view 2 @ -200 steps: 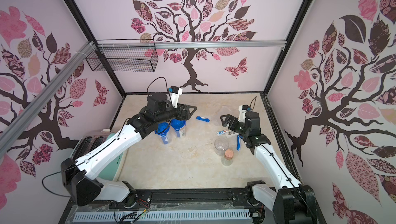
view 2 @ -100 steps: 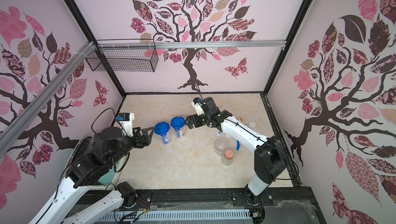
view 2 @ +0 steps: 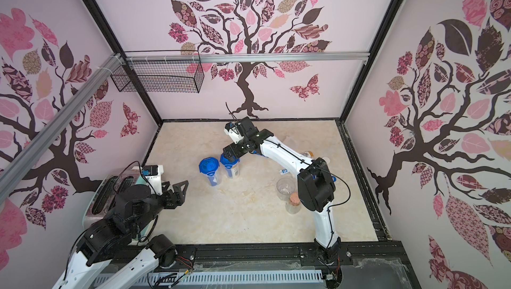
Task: Take out toiletry kits
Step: Move the container to the center of the board.
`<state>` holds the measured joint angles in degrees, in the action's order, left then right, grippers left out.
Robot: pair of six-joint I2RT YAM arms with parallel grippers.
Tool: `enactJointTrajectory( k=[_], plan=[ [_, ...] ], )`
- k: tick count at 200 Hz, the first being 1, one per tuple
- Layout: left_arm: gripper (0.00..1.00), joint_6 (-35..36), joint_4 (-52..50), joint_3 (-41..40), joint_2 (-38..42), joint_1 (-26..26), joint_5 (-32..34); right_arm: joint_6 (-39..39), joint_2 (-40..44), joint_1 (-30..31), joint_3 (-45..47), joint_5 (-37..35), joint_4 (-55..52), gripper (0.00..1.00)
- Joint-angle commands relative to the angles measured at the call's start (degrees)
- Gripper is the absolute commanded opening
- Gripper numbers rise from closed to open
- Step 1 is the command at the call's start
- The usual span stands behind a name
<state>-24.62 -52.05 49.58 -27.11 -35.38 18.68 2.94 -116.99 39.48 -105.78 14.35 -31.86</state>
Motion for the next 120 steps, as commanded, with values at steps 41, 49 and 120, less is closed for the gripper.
enactJointTrajectory(
  k=[41, 49, 120],
  plan=[
    [0.82, 2.1, 2.34, -0.85, 1.05, 3.22, -5.38, 5.15, -6.36, 2.32, -10.76, -0.04, -10.4, 1.0],
    [0.82, 2.26, 2.72, -0.93, 0.9, 4.38, -6.56, 5.17, -6.57, 2.35, -10.95, -0.56, -10.57, 1.0],
    [0.82, 2.83, 3.65, -1.24, -0.85, 9.22, -11.55, 7.2, -8.23, 4.48, -11.2, -5.48, -12.63, 1.0]
  ],
)
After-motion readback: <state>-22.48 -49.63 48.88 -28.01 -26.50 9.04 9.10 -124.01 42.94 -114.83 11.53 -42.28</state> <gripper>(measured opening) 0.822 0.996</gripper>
